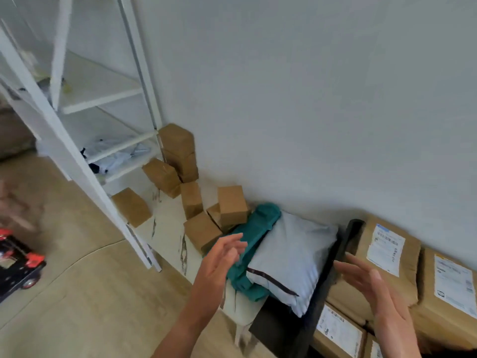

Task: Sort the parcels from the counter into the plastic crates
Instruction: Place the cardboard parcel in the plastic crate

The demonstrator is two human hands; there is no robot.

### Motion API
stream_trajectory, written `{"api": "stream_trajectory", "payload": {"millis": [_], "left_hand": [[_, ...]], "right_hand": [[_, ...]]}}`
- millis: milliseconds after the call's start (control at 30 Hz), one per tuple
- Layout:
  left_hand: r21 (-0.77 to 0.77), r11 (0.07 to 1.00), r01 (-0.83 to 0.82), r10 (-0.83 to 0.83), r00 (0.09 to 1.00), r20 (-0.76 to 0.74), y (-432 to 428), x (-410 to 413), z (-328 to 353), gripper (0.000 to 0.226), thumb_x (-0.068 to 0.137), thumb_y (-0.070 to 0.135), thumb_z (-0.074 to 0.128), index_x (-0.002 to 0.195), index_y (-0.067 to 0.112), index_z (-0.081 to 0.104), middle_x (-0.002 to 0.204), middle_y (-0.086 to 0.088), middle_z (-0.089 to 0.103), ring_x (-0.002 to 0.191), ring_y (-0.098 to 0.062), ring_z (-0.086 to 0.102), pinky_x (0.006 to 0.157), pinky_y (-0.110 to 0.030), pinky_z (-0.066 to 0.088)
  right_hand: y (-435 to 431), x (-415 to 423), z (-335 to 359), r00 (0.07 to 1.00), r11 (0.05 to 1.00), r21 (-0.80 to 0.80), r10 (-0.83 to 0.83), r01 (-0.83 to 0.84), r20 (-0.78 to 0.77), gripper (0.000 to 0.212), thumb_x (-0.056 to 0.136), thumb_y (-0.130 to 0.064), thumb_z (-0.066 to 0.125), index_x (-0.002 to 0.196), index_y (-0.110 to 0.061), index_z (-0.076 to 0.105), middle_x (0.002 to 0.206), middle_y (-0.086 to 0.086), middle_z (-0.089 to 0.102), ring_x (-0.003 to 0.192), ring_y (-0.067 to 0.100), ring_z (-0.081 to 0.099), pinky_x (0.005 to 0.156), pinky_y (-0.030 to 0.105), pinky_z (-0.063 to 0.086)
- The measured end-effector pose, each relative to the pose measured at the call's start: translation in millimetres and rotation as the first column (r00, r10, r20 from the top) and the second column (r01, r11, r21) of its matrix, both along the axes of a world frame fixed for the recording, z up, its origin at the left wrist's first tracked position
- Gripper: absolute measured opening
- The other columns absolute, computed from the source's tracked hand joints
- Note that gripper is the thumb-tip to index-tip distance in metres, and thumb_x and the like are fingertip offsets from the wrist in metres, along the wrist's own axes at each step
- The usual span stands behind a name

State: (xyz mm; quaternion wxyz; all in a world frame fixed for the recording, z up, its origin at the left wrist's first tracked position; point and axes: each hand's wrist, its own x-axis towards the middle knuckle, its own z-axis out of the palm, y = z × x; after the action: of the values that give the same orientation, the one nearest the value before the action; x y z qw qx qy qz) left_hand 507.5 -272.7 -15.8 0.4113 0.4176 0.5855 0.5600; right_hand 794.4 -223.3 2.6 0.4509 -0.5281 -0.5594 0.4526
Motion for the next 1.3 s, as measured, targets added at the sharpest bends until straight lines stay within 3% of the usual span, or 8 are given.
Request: {"api": "stream_trajectory", "payload": {"millis": [100,267,400,767,867,1067,1233,1300], "left_hand": [[-0.005,0.998,-0.065,0.065,0.998,0.017,-7,-64,1,0.038,0.102,0.039,0.045,0.133,0.030,0.065,0.125,0.008,0.073,0.124,-0.011,0.066,0.115,-0.044,0.045],[-0.012,0.991,-0.132,0.133,0.990,0.038,-17,-167,0,0.037,0.101,0.041,0.045,0.131,0.031,0.065,0.123,0.009,0.073,0.123,-0.009,0.066,0.114,-0.043,0.047],[-0.025,0.982,-0.189,0.190,0.980,0.051,-23,-234,-4,0.037,0.101,0.041,0.046,0.130,0.031,0.066,0.123,0.010,0.073,0.123,-0.009,0.066,0.115,-0.043,0.047],[-0.131,0.954,-0.271,0.278,0.960,0.040,7,-349,-27,0.035,0.101,0.046,0.049,0.131,0.036,0.065,0.124,0.016,0.072,0.125,-0.004,0.063,0.111,-0.035,0.046],[-0.202,0.930,-0.308,0.315,0.949,0.001,30,-382,-41,0.025,0.109,0.034,0.051,0.129,0.040,0.064,0.125,0.018,0.070,0.124,-0.001,0.062,0.103,-0.025,0.046],[-0.427,0.816,-0.391,0.365,0.920,-0.146,89,-456,-78,0.041,0.108,0.031,0.051,0.149,0.026,0.050,0.136,0.010,0.060,0.115,-0.006,0.056,0.095,-0.026,0.040],[-0.700,0.626,-0.344,0.340,0.928,-0.153,141,-509,-122,0.059,0.109,0.033,0.050,0.160,0.007,0.037,0.163,-0.010,0.042,0.148,-0.028,0.043,0.114,-0.038,0.037],[-0.773,0.554,-0.309,0.349,0.929,-0.121,161,-527,-148,0.057,0.107,0.034,0.051,0.151,-0.002,0.046,0.156,-0.021,0.048,0.135,-0.036,0.052,0.114,-0.045,0.042]], "right_hand": [[12,-70,3,0.997,0.997,0.029,0.071,-0.070,-0.034,0.080,0.088,-0.085,0.047,0.130,-0.021,0.070,0.121,0.002,0.077,0.119,0.016,0.070,0.103,0.031,0.053],[26,-191,0,0.983,0.983,0.036,0.179,-0.178,-0.029,0.052,0.106,-0.053,0.040,0.132,-0.018,0.069,0.121,0.004,0.077,0.122,0.022,0.068,0.110,0.047,0.049],[27,-277,3,0.970,0.970,0.014,0.243,-0.243,-0.025,0.048,0.108,-0.044,0.033,0.133,-0.022,0.068,0.122,-0.001,0.077,0.121,0.014,0.068,0.108,0.039,0.048],[62,-429,-14,0.919,0.919,-0.025,0.393,-0.394,-0.034,0.048,0.101,-0.047,0.038,0.128,-0.024,0.070,0.114,-0.004,0.079,0.112,0.008,0.071,0.096,0.019,0.053],[93,-466,-33,0.909,0.908,-0.050,0.416,-0.417,-0.016,0.048,0.100,-0.047,0.040,0.132,-0.023,0.067,0.113,-0.004,0.079,0.111,0.013,0.071,0.098,0.031,0.053],[166,-560,-79,0.852,0.847,-0.172,0.520,-0.504,0.066,0.027,0.111,-0.032,0.040,0.128,-0.034,0.061,0.115,-0.015,0.072,0.105,-0.007,0.065,0.090,0.021,0.049],[229,-646,-134,0.750,0.770,-0.335,0.624,-0.543,0.220,0.031,0.111,-0.038,0.042,0.136,-0.027,0.055,0.122,-0.014,0.063,0.120,0.013,0.061,0.091,0.023,0.043],[247,-673,-157,0.682,0.709,-0.447,0.685,-0.545,0.255,0.045,0.111,-0.041,0.042,0.150,-0.020,0.045,0.141,-0.001,0.059,0.133,0.021,0.056,0.101,0.031,0.042]]}}
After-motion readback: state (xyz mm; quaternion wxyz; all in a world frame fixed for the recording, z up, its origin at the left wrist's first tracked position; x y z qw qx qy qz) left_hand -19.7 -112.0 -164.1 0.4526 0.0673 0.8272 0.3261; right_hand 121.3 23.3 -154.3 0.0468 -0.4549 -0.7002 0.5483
